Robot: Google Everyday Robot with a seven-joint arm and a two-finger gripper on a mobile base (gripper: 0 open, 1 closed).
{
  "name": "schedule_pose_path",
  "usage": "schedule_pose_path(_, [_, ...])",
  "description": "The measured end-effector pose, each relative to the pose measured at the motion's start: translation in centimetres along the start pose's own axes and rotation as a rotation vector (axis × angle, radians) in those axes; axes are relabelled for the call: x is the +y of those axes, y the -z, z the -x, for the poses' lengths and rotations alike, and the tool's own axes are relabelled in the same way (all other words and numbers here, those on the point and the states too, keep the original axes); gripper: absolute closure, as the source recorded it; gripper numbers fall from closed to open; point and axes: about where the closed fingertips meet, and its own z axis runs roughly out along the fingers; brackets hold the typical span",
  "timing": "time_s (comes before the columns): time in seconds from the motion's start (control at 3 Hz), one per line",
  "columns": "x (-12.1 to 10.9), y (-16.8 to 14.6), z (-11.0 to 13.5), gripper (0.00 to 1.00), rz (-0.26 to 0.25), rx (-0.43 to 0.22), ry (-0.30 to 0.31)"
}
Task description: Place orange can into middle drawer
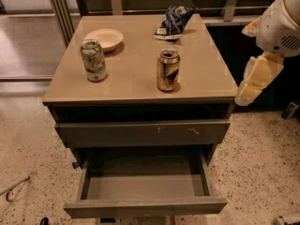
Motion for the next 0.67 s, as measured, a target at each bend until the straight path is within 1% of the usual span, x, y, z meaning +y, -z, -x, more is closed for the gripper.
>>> schedule_pose_path(0.33, [-3.6, -2.7, 2.0, 0.0, -0.004, -0.102, -0.025])
schedule_pose_path(0.67, [-5.7, -4.6, 4.1, 0.0, 0.021, -0.208, -0.055])
